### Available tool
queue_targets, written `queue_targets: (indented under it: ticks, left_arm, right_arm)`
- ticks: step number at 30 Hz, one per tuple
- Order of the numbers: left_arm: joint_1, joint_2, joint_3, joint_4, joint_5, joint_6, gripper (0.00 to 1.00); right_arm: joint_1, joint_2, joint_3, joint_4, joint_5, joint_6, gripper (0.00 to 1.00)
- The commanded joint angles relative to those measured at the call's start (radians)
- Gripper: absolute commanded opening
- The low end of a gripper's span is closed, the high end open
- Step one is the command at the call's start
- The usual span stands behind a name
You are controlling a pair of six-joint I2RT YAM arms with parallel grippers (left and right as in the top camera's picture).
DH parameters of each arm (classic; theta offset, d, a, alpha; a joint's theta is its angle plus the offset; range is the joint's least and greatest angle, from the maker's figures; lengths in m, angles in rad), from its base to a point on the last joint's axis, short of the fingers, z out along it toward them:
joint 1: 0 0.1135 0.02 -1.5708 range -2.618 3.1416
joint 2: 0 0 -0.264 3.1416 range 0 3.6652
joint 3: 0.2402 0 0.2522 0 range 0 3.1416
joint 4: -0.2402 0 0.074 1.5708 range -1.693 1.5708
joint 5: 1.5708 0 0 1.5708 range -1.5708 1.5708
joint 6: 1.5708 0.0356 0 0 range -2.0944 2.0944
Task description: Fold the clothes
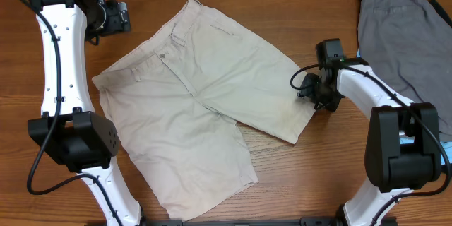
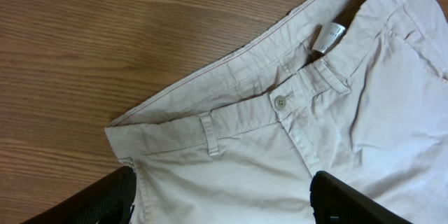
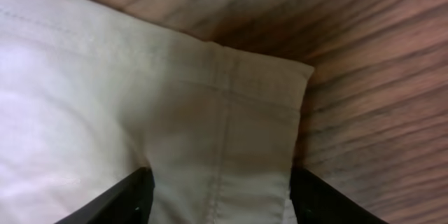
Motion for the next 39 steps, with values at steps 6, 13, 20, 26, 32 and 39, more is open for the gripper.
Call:
queue_targets:
  ticks: [6, 13, 20, 26, 32, 39]
  left_arm:
    - [0.007, -0.004, 0.013, 0.0, 0.004, 0.021, 0.82]
    - [0.007, -0.004, 0.013, 0.003, 0.006, 0.021, 0.81]
    - [0.006, -0.004, 0.013, 0.025, 0.006, 0.013, 0.8]
    - [0.006, -0.004, 0.013, 0.063, 0.006, -0.034, 0.8]
    - [-0.007, -0.004, 0.013, 0.108, 0.006, -0.074, 0.8]
    - [-0.065, -0.003, 0.013, 0.181, 0.004, -0.018, 0.84]
  right_arm:
    - [0.002, -0.008, -0.077, 0.131, 0.006, 0.048, 0.26]
    - [0.002, 0.024, -0.077, 0.441, 0.053, 0.035, 0.09]
    - [-0.019, 0.172, -0.054, 0.668, 0.069, 0.003, 0.08]
    - [-0.116, 0.315, 0.114, 0.657, 0.054, -0.07, 0.08]
    - [-0.212, 0.377, 0.322, 0.557, -0.003, -0.145, 0.08]
    - [-0.237, 0.376, 0.64, 0.161, -0.146, -0.299, 1.0]
